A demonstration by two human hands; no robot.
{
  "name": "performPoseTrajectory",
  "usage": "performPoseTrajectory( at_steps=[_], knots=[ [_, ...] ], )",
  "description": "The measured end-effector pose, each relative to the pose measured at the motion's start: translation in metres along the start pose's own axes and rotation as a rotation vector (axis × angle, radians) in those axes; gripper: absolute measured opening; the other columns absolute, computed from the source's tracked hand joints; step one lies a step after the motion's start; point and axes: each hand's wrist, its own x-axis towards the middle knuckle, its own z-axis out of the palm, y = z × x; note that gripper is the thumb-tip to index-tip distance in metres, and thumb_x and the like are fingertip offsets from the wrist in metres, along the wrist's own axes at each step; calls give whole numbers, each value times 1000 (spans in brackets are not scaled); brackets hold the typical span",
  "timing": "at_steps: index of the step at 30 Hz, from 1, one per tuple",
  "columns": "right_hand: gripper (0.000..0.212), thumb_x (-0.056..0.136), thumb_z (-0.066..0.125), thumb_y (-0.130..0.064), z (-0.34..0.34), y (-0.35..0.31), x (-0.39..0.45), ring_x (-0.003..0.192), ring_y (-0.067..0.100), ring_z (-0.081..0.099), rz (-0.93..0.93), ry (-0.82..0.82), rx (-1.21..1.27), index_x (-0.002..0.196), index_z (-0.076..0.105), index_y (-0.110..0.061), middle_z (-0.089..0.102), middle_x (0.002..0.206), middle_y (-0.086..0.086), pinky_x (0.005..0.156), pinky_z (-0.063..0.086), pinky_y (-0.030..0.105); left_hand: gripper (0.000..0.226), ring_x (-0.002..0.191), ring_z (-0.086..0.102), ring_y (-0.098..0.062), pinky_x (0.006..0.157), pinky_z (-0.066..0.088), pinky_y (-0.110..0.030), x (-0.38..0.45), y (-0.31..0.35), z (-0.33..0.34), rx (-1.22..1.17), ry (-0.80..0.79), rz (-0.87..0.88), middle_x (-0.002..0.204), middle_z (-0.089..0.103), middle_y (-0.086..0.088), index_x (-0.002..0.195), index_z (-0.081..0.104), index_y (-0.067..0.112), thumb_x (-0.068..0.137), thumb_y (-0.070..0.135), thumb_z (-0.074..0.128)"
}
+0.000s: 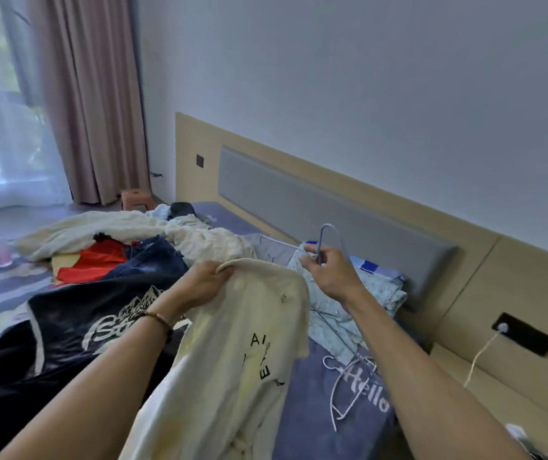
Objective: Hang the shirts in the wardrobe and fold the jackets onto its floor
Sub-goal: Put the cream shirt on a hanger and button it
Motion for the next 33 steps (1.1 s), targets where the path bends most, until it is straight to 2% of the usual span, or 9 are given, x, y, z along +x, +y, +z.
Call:
performPoseTrajectory(
  at_steps=[4,8,11,18,22,25,28,31,33],
  knots=[
    [31,101,48,-25,8,-12,-30,85,21,66,-53,62,-32,97,72,-7,73,89,7,81,51,33,30,87,62,-34,76,52,-39,4,-9,5,296,190,-67,91,65,-11,77,59,18,98,37,49],
    [32,102,46,-22,10,-8,-60,61,-4,58,-54,-46,-31,86,69,-5,71,82,0,62,42,19,29,95,63,-37,75,50,-38,-4,-16,20,487,239,-144,103,66,-17,100,63,8,96,33,50],
    [35,102,46,-18,1,0,-76,72,-1,61,-23,-33,35,72,64,-13,69,82,-3,60,41,13,32,103,62,-38,79,48,-39,0,-17,22,555,258,-191,110,64,-17,109,62,7,98,34,48],
    [20,101,47,-7,-10,8,-89,59,9,59,19,-136,385,102,67,-9,59,72,5,59,54,20,27,85,60,-35,70,45,-35,16,-4,17,444,196,-145,91,61,-12,87,58,10,98,31,45],
    [44,101,52,-27,-7,2,-81,56,11,41,-278,-143,-300,57,45,-22,42,58,-5,63,41,33,34,72,54,-27,60,40,-32,18,10,20,429,199,-9,83,62,-7,75,58,14,99,36,46],
    [52,103,34,-45,-15,-3,-72,93,23,49,-407,40,-938,85,70,-13,58,89,6,90,40,43,39,73,55,-25,58,38,-33,15,21,12,465,191,107,80,62,-6,75,63,8,99,34,47],
    [68,101,27,-49,-25,-5,-66,104,30,58,-495,208,-1067,86,75,-4,67,94,14,114,26,51,36,72,57,-23,61,37,-33,9,27,7,434,114,199,71,62,-4,67,63,10,98,26,53],
    [65,103,30,-51,-29,-10,-62,77,27,63,-386,137,-1098,55,49,-13,56,61,5,80,50,40,34,67,52,-16,57,33,-30,3,28,8,421,84,196,65,56,3,65,60,19,98,26,54],
    [62,103,22,-54,-27,-7,-64,66,26,57,-277,158,-986,57,36,-14,42,55,1,58,42,35,35,62,49,-13,52,32,-25,2,28,12,424,90,181,63,53,4,65,59,18,98,28,53]
  ],
)
